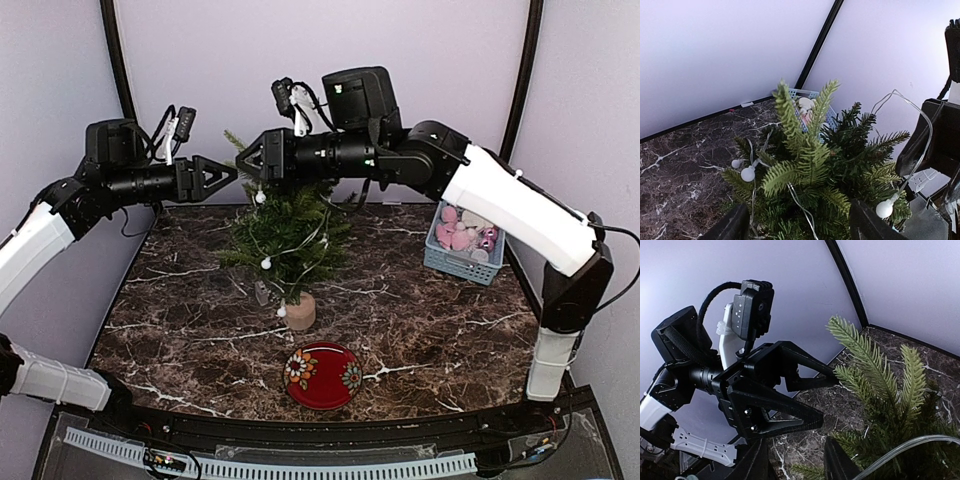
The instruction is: Decorate the small christmas tree
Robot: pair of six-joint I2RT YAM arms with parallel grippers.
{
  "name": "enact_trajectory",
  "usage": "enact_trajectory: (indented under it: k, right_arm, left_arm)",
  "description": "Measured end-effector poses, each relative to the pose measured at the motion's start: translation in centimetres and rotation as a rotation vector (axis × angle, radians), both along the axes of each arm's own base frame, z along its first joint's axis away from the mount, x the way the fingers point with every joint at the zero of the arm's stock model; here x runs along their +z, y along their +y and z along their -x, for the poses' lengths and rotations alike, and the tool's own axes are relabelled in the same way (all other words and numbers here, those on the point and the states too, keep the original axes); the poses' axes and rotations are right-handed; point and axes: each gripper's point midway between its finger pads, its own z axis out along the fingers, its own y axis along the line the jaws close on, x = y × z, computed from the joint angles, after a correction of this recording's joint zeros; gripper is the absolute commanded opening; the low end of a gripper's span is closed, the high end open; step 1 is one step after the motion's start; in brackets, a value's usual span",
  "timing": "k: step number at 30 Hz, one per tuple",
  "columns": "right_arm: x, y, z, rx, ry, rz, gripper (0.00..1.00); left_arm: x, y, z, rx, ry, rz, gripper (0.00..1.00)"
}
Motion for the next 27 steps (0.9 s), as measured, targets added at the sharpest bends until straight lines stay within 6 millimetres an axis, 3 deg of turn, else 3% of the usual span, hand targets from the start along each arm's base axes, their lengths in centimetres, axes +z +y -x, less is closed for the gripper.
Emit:
enact_trajectory:
  k: [5,8,16,22,27]
  right_arm:
    - [0.7,-1.0,0.7,0.0,0.005,0.022,0.47]
    - [0.7,-1.6,0.8,-0.006,0.012,0.04,0.47]
    - [0.3,-1.8,1.1,-0.002,0.037,0.054,0.21]
    - [0.4,-1.7,1.2,-0.001,0.05,0.042,0.02]
    - [0.4,-1.6,1.2,0.0,0.058,0.034,0.0]
  left_arm:
    - [0.9,0.1,1.0,-0.027,-0.033,0.014,0.69]
    - [1.3,-0.7,2.9,-0.125,-0.076,0.055,0.69]
    - [2.0,-5.7,8.9,-0.37,-0.187,0.058,0.6]
    - [0.8,-6.7,7.3,-0.341,-0.194,0.011,0.59]
    - [0.2,-7.2,6.4,-0.33,-0.192,0.004,0.6]
